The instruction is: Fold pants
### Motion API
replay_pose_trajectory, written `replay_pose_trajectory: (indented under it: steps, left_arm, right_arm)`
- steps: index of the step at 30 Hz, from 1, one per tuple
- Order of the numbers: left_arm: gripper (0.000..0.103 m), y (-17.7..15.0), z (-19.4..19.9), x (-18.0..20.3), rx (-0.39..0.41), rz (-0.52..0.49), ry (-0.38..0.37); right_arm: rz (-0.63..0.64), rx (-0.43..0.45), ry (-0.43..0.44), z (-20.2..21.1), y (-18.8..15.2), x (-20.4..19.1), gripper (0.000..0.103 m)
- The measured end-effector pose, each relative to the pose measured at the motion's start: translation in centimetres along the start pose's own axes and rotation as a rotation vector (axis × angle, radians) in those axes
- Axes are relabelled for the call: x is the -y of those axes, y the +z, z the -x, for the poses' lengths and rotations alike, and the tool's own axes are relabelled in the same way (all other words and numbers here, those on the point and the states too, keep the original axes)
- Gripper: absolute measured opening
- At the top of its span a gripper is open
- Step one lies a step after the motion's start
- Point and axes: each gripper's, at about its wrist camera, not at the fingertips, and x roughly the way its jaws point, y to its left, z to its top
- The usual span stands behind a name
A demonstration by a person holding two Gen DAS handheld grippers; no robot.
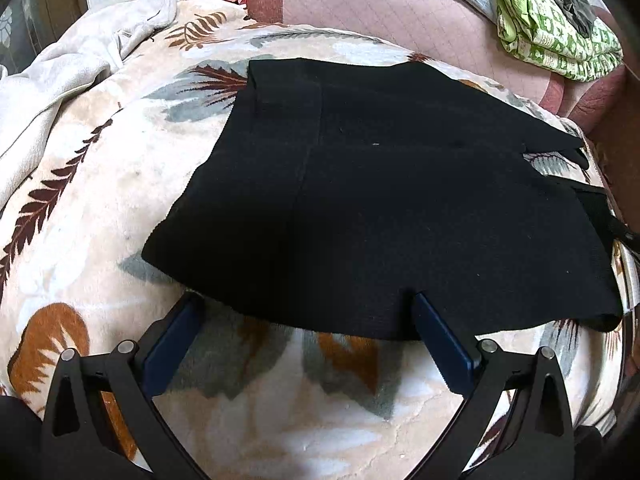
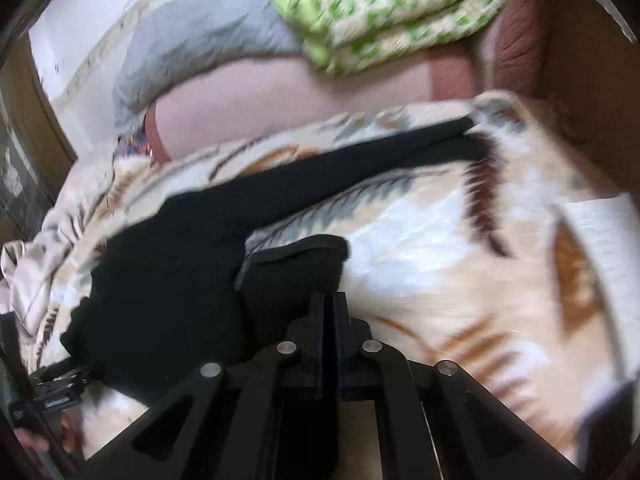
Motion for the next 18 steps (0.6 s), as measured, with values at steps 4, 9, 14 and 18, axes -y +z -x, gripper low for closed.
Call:
replay_pose_trajectory:
  steps: [4,9,14,18]
  left_arm:
    - [0.103,-0.3,0.1,0.0,0.003,-0.006,0.000]
    - [0.103,-0.6,0.4,0.0,-0.004,-0.011,-0.004]
    - [0.103,-1.0,1.3,-1.1,-0.023,0.021,-0.035]
    - [0.103,-1.0,2.2,-3.2,-0.003,0.110,-0.025]
  right_arm:
    - [-0.069,0.067,-0.114,5.5,-1.2,3.7,0.003]
    - [-0.156,-0.012,-0.274,7.5,-4.5,8.6,0.003]
    - [-0.153,-0.067,-0.287,7.3,-6.5,8.5,0.009]
    - [-0.184,0.002,-0.211,9.2,-5.9,7.4,0.033]
